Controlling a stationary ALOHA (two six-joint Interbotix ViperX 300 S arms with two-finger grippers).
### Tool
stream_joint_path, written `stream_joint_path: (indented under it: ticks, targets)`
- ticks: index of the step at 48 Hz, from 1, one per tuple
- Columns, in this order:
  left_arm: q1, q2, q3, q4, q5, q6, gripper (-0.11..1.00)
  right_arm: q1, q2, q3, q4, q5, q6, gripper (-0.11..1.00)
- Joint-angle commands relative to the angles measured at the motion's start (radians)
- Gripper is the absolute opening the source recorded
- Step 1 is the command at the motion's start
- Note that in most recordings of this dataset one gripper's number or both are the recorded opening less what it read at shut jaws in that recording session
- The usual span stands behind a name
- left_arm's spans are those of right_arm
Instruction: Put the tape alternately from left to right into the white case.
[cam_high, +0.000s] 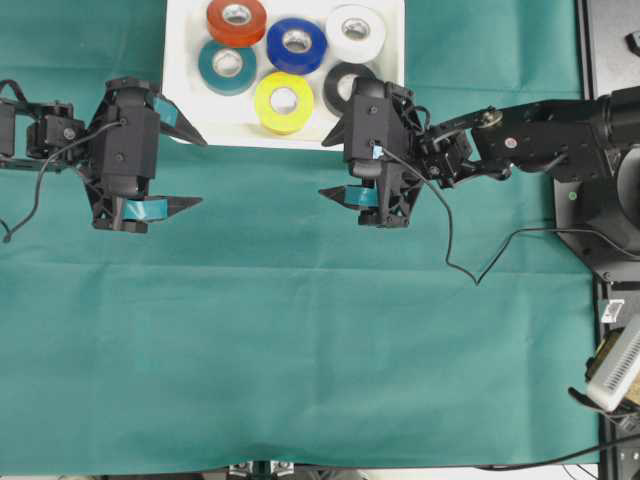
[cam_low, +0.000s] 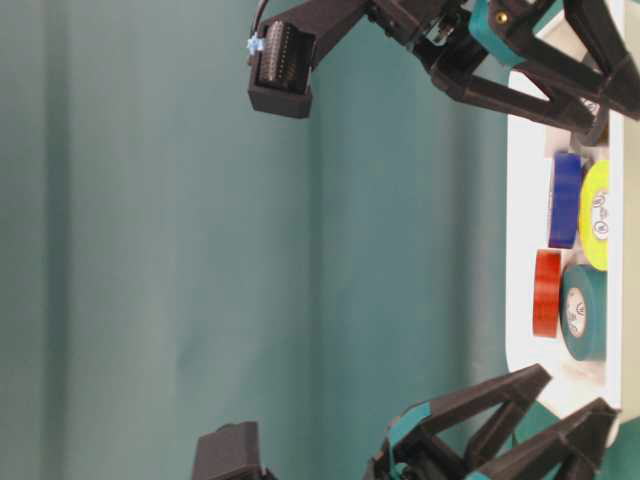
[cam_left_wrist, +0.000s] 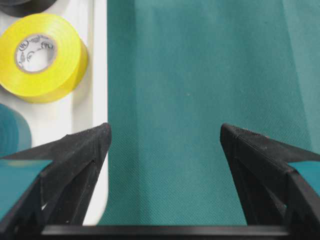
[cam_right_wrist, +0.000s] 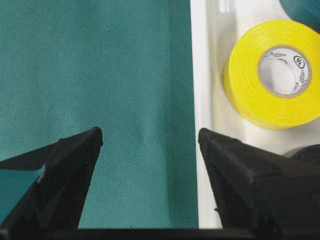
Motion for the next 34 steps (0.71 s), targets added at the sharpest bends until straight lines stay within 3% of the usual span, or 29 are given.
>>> stream_joint_path:
  ticks: [1,18,34]
  targets:
    - [-0.005,-0.035,-0.003,-0.002,-0.009,-0.002,0.63,0.0,-0.061,-0.011,-0.002,-0.006,0.0,0.85]
    - [-0.011,-0.067,0.028,-0.002,-0.009,-0.003,0.63,0.0,-0.071,-0.009,-0.002,-0.008,0.0,0.84]
    - [-0.014,-0.152,0.075,-0.002,-0.009,-0.003,0.63,0.002,-0.187,0.037,-0.003,-0.003,-0.002,0.84]
